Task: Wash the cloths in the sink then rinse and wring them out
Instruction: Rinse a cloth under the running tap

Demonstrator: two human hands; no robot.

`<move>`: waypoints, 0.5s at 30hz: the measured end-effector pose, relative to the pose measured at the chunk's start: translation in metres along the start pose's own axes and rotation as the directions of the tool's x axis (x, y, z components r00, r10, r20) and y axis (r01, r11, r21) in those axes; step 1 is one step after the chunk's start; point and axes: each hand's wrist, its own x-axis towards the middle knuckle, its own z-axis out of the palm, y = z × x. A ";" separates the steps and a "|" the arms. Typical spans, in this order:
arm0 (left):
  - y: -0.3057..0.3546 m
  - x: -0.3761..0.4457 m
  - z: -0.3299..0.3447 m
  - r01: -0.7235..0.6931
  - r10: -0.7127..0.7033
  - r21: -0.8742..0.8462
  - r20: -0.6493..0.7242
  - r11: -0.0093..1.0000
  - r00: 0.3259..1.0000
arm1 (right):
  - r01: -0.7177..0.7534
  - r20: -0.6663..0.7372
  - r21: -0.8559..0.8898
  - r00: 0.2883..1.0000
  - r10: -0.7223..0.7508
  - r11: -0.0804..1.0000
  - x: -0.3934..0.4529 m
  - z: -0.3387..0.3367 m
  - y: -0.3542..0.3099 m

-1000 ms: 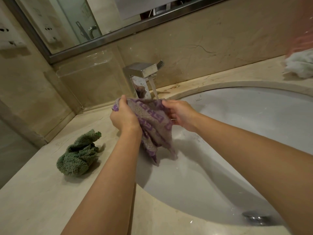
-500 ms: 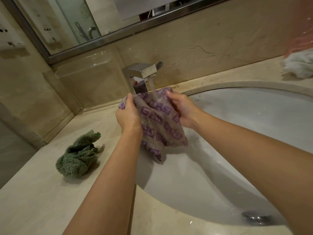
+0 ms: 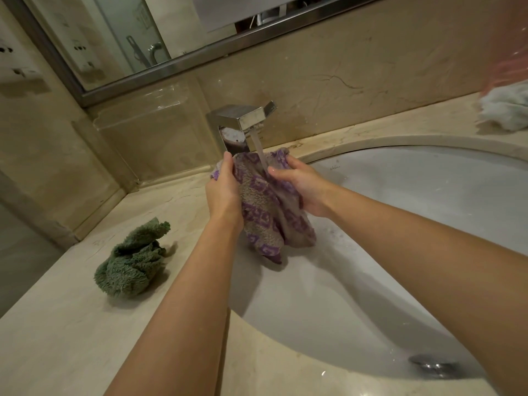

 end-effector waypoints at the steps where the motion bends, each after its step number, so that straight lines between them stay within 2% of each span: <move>1: 0.000 0.000 0.000 0.002 -0.002 0.008 0.001 1.000 1.000 | 0.023 -0.014 0.007 1.000 -0.023 1.000 0.002 0.000 0.001; 4: -0.001 0.001 -0.001 0.016 -0.016 0.051 -0.003 0.999 1.000 | 0.080 -0.062 0.081 0.995 -0.075 0.993 0.003 -0.001 -0.001; 9: 0.000 0.000 0.000 0.034 -0.036 0.105 0.014 0.994 0.999 | 0.069 -0.130 0.173 0.990 -0.046 0.983 0.006 -0.005 -0.004; 15: -0.001 -0.001 0.001 0.113 -0.128 0.097 0.167 0.989 0.978 | 0.048 -0.166 0.283 0.986 0.000 0.958 0.001 -0.013 -0.009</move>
